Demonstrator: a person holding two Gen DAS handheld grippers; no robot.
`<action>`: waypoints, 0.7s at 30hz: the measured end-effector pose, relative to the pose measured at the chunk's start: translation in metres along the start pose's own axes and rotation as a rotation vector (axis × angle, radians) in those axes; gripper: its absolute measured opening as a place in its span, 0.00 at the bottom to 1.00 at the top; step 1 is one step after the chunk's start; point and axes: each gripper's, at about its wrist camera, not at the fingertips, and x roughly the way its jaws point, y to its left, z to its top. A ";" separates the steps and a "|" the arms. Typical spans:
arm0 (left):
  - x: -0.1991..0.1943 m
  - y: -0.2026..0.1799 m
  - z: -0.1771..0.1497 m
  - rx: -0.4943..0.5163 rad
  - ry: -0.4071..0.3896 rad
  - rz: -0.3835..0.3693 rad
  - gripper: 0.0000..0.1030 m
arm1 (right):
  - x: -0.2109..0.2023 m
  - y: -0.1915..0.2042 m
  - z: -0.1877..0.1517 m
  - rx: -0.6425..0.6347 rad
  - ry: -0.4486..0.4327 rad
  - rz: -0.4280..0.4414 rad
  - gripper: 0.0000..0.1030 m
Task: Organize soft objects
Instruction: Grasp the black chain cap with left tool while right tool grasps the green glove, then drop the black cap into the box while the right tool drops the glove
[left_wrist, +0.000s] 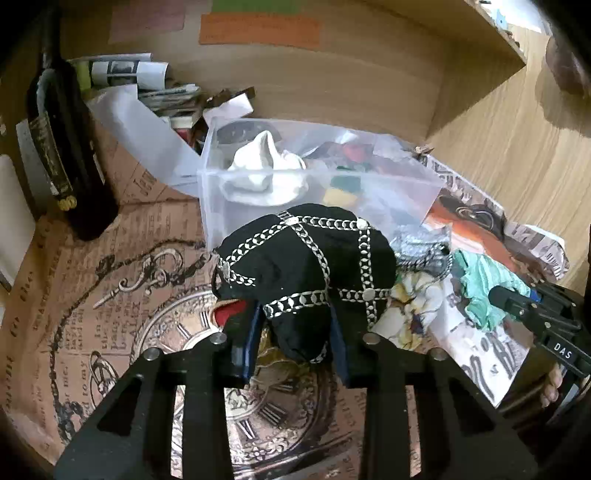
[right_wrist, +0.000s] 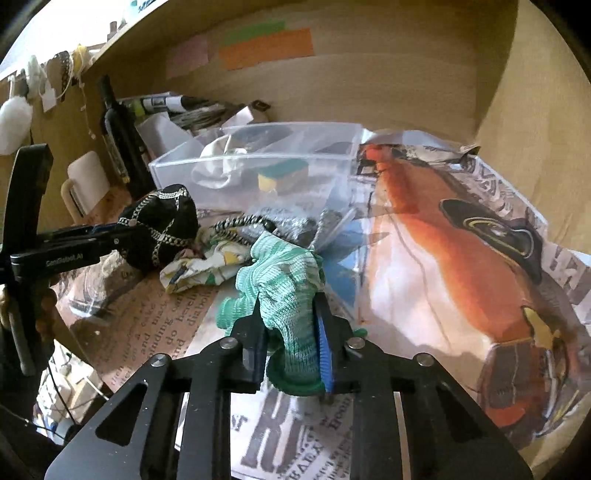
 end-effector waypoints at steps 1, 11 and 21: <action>-0.004 -0.001 0.003 0.005 -0.012 0.000 0.29 | -0.002 -0.001 0.001 0.003 -0.006 -0.006 0.20; -0.039 -0.001 0.038 0.009 -0.144 -0.003 0.23 | -0.033 -0.008 0.036 -0.016 -0.141 -0.040 0.20; -0.042 0.017 0.083 -0.050 -0.212 -0.040 0.23 | -0.023 -0.002 0.092 -0.031 -0.274 0.009 0.20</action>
